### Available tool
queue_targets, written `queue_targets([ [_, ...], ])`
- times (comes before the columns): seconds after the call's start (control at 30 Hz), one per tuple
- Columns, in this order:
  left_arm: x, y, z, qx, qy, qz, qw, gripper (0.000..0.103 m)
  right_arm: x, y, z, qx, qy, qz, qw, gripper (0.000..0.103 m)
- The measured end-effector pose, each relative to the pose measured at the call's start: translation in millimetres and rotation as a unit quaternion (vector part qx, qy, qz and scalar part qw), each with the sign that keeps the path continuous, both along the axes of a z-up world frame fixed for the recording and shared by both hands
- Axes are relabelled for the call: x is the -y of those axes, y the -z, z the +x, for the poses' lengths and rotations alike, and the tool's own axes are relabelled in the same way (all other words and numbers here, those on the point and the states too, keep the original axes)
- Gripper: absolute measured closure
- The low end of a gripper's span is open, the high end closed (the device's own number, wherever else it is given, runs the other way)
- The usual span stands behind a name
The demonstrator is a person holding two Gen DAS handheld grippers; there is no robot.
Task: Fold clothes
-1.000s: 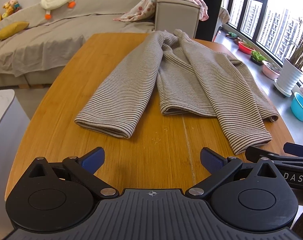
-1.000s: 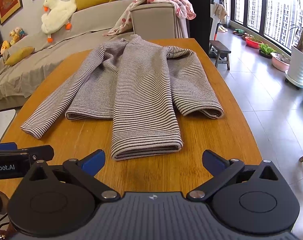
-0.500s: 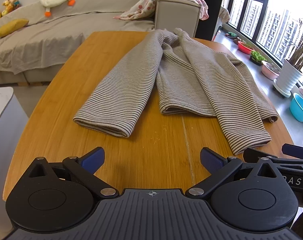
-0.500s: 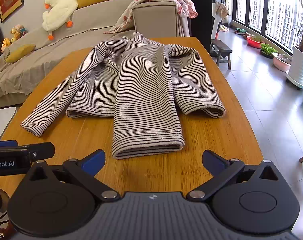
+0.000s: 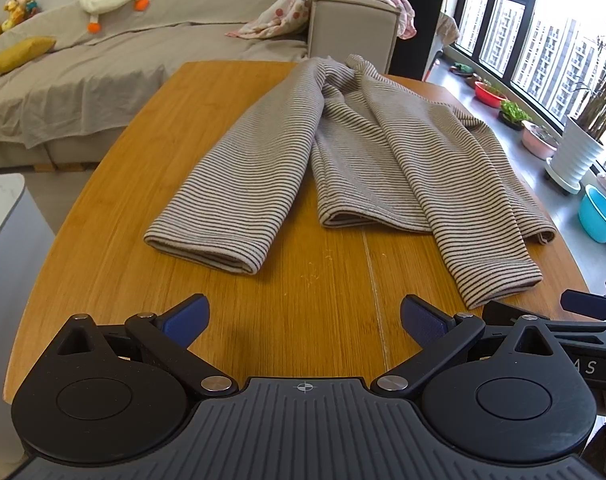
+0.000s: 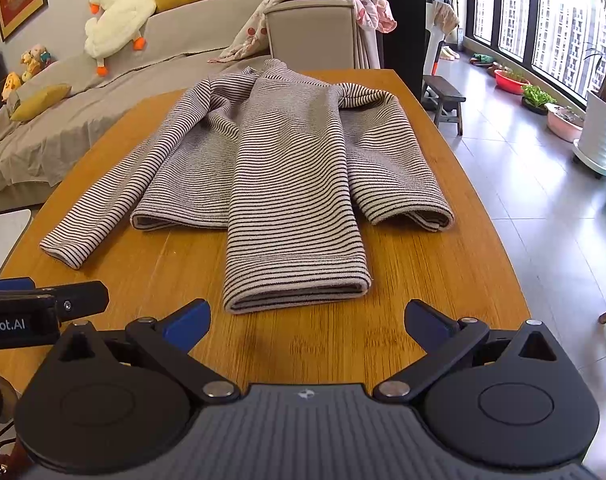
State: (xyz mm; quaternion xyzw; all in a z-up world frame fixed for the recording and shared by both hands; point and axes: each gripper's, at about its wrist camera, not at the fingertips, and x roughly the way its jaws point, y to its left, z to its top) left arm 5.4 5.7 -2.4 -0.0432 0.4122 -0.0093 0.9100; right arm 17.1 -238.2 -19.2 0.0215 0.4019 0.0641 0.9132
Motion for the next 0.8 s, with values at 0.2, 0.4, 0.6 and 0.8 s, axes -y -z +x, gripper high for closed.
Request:
queue_targets([
  [0.2,4.7,-1.6,-1.2,0.006,0.015,-0.004,0.9999,0.000,-1.5,1.5,0.6,-0.005,-0.002,-0.012,1.000,0.000],
  [0.4,0.4,-2.9,-1.9,0.008,0.010,-0.013,0.9998,0.000,-4.3,-2.0,-1.7,-0.003,-0.006,-0.014,1.000,0.000],
  [0.6,-3.9,-5.4,-2.9,0.013,0.003,-0.019,0.9997,0.000,-6.5,-5.7,-2.8,0.000,-0.009,-0.016,1.000,0.000],
  [0.8,-4.6,-2.4,-0.6,0.009,0.007,-0.020,0.9997,0.000,-4.9,-5.3,-2.2,0.002,-0.009,-0.006,1.000,0.000],
])
